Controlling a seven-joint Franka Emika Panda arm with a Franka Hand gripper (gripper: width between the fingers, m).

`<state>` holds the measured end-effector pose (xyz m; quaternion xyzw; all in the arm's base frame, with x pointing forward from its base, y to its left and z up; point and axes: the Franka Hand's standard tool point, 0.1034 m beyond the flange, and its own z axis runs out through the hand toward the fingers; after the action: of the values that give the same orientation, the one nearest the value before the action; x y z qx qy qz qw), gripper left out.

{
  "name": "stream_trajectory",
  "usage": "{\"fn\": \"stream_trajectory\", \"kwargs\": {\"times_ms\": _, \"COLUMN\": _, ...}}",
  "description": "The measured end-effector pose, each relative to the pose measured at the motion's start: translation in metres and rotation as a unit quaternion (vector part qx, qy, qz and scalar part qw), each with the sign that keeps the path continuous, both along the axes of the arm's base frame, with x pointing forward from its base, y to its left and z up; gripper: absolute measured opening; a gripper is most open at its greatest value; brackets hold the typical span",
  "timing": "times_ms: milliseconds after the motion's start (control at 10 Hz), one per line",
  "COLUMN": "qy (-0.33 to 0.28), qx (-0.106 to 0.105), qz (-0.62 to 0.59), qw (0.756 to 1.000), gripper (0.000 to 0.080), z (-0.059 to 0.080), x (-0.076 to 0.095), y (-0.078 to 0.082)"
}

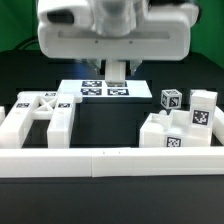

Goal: Assemble chair

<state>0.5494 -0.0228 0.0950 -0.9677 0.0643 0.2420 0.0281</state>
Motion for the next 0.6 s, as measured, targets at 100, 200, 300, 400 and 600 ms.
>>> {"fn": "stream_trajectory", "kwargs": {"times_ms": 100, "qy": -0.04, "qx": -0.007, "qz": -0.001, "qw": 0.999, "gripper": 0.0285, "z": -0.003, "x": 0.005, "y": -0.002}}
{"fn": "stream_trajectory", "kwargs": {"times_ms": 200, "qy": -0.079, "qx": -0.012, "qz": -0.001, "qw": 0.997, "gripper": 0.0285, "z": -0.002, "x": 0.008, "y": -0.002}}
{"fn": "stream_trajectory", "kwargs": {"times_ms": 300, "qy": -0.098, "qx": -0.015, "qz": -0.002, "qw": 0.995, "gripper": 0.0285, "z": -0.002, "x": 0.008, "y": -0.001}}
{"fn": "stream_trajectory", "kwargs": {"times_ms": 400, "qy": -0.141, "qx": -0.023, "qz": -0.006, "qw": 0.99, "gripper": 0.0285, "z": 0.001, "x": 0.018, "y": 0.004}}
{"fn": "stream_trajectory", "kwargs": {"times_ms": 600, "qy": -0.199, "qx": -0.03, "qz": -0.001, "qw": 0.98, "gripper": 0.0285, "z": 0.011, "x": 0.034, "y": 0.019}}
